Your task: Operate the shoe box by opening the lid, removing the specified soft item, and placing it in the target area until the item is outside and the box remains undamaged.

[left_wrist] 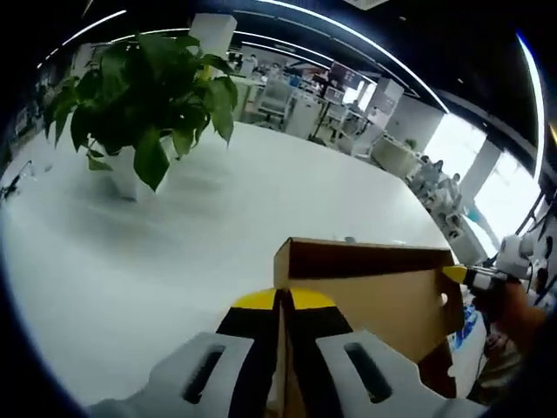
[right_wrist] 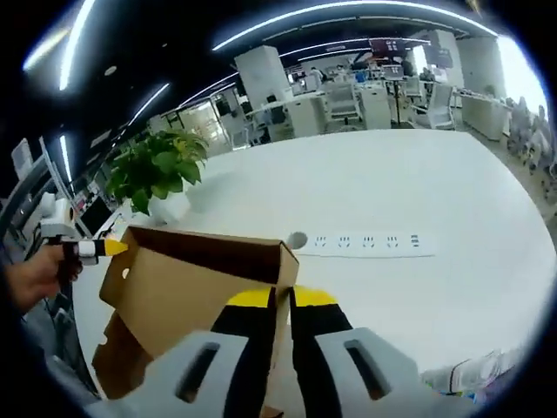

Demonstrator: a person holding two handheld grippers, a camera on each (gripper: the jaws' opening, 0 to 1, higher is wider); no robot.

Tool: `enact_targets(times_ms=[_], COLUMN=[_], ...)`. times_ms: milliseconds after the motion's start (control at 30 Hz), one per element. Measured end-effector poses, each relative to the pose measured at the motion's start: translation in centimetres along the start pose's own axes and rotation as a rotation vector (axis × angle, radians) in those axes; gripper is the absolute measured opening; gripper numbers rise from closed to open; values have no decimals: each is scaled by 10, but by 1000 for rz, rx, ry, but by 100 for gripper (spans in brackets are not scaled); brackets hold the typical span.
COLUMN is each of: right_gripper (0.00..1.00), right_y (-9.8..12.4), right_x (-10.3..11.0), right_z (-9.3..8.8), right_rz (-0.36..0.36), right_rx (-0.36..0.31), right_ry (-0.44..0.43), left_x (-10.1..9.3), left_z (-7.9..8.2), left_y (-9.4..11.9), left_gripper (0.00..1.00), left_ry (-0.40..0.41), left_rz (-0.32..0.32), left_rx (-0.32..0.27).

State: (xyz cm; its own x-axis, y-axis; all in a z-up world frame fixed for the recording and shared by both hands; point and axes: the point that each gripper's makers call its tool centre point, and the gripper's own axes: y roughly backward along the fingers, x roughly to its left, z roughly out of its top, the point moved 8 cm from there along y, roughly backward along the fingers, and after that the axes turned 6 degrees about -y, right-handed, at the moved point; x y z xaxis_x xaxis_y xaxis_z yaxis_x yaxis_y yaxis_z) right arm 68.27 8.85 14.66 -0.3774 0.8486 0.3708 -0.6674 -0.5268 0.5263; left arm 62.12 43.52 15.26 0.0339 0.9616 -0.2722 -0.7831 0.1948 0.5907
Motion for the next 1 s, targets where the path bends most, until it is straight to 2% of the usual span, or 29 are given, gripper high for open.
enact_targets(times_ms=[100, 133, 200, 500, 767, 1000], right_gripper=[8, 10, 14, 21, 36, 39], right_y=[9, 12, 17, 38, 52, 63], right_x=[3, 5, 7, 21, 35, 42], right_z=[6, 9, 12, 21, 22, 23], right_rz=[25, 59, 64, 122, 212, 239], right_rx=[-24, -32, -35, -65, -64, -69], right_ry=[0, -28, -18, -31, -69, -91], left_x=[-2, -3, -7, -21, -33, -41], left_z=[7, 8, 10, 7, 2, 0], left_y=[10, 12, 24, 52, 69, 84], left_gripper=[2, 3, 3, 7, 25, 35], left_ry=[15, 34, 48, 64, 66, 105], left_rz=[-31, -47, -82, -135, -210, -267], left_rx=[-35, -51, -74, -132, -174, -215])
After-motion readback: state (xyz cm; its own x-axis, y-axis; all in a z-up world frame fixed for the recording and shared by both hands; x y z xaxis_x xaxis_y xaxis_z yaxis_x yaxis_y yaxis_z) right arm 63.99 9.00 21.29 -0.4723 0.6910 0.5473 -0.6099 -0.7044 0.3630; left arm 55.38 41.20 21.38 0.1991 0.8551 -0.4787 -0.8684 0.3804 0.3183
